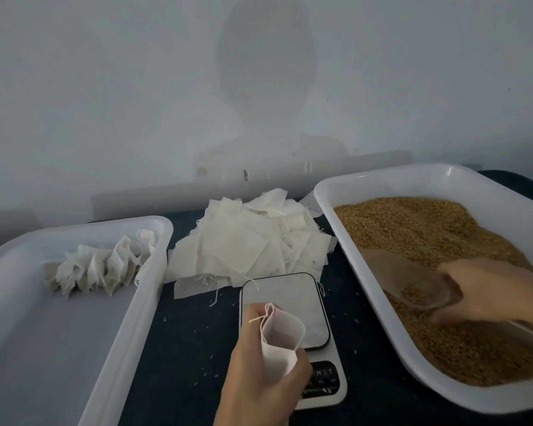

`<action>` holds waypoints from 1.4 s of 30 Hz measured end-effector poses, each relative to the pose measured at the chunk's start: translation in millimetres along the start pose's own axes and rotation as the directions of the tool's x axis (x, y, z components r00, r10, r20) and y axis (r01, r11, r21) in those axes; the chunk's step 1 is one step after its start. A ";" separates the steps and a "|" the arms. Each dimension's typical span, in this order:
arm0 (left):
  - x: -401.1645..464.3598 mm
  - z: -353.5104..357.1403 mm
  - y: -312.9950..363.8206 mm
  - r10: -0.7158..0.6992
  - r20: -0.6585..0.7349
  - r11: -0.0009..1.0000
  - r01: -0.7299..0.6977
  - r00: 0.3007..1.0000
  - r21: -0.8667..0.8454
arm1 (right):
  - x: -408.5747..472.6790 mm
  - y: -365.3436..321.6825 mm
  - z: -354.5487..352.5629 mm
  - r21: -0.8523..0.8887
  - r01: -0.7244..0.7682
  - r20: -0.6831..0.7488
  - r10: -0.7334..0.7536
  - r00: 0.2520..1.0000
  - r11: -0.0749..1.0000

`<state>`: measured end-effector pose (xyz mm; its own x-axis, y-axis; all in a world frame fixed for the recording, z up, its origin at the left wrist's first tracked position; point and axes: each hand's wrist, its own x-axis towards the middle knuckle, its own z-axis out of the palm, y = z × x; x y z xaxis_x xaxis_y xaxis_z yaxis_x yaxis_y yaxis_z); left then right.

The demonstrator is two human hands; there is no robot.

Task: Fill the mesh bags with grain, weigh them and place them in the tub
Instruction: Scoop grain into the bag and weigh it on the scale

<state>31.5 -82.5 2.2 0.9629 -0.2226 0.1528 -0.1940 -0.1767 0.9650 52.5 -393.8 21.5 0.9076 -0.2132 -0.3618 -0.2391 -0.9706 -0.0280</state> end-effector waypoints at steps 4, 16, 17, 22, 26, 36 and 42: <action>2.2 -1.4 -2.8 -0.009 -0.013 1.000 0.010 1.000 0.016 | 3.2 11.6 14.3 -0.063 0.012 -0.041 -0.015 0.999 0.998; 1.7 -0.8 -6.4 0.027 -0.001 0.999 -0.027 1.000 -0.021 | 12.1 35.7 -13.4 -0.201 -0.092 0.013 0.097 0.995 0.975; 1.5 -0.4 -6.4 0.023 -0.002 0.999 -0.023 1.000 -0.023 | 6.5 25.6 -9.2 -0.184 -0.057 0.026 0.063 0.998 0.981; -0.5 -3.3 -8.2 0.030 -0.019 0.999 -0.030 0.999 0.018 | -7.7 16.9 -1.6 0.025 -0.030 0.000 0.030 1.000 0.999; -0.3 -2.1 -8.1 0.033 -0.016 0.999 -0.033 0.999 0.000 | -13.1 20.8 2.9 0.166 -0.019 -0.123 0.040 0.992 0.986; -2.1 0.0 -7.7 0.063 0.007 0.998 -0.063 0.998 -0.007 | -18.8 34.4 1.9 0.348 0.047 -0.336 0.078 0.939 0.936; -3.1 0.3 -10.5 0.064 0.004 0.998 -0.064 0.998 0.014 | -6.8 20.4 -5.5 0.044 -0.166 -0.069 0.169 0.983 0.985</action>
<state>30.4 -80.2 -8.5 0.9476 -0.2376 0.2135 -0.2581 -0.1756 0.9500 43.3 -412.8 28.5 0.8755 -0.3815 -0.2966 -0.4018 -0.9157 -0.0084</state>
